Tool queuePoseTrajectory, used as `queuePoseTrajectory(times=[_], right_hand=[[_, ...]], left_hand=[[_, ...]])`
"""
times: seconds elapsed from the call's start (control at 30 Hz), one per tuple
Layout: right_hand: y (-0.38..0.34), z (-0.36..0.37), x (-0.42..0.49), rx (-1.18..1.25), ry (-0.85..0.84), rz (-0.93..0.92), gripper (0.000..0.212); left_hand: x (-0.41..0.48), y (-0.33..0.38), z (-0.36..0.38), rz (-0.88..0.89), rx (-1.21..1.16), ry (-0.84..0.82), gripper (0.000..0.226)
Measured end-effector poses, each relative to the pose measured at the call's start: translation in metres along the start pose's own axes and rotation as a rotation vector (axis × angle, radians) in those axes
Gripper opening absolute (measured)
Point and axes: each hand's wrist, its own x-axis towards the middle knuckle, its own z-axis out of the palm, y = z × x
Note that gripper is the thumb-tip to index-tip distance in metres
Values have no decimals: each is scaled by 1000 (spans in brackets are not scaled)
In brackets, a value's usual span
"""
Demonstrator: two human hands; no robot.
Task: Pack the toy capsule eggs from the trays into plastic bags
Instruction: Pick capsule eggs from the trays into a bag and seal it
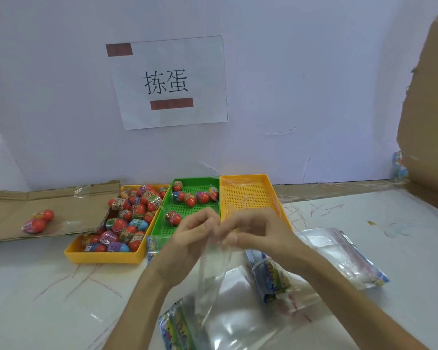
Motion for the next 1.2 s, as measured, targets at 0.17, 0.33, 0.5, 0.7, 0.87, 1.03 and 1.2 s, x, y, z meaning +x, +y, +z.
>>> queuePoseTrajectory(times=[0.17, 0.33, 0.5, 0.7, 0.87, 1.03, 1.2], right_hand=[[15, -19, 8, -199, 516, -43, 16], [40, -53, 4, -808, 511, 273, 22], [52, -54, 3, -1012, 341, 469, 19], [23, -54, 4, -342, 467, 178, 18], [10, -44, 1, -128, 190, 180, 17], [11, -47, -1, -132, 86, 204, 12], [11, -41, -1, -175, 19, 217, 11]], left_hand=[[5, 0, -1, 52, 61, 22, 27], [5, -1, 4, 73, 280, -20, 21], [2, 1, 10, 41, 345, -69, 15], [1, 2, 11, 29, 383, -71, 22], [2, 0, 13, 53, 391, -77, 18], [3, -1, 9, 60, 408, -34, 24], [2, -2, 8, 30, 384, -28, 26]])
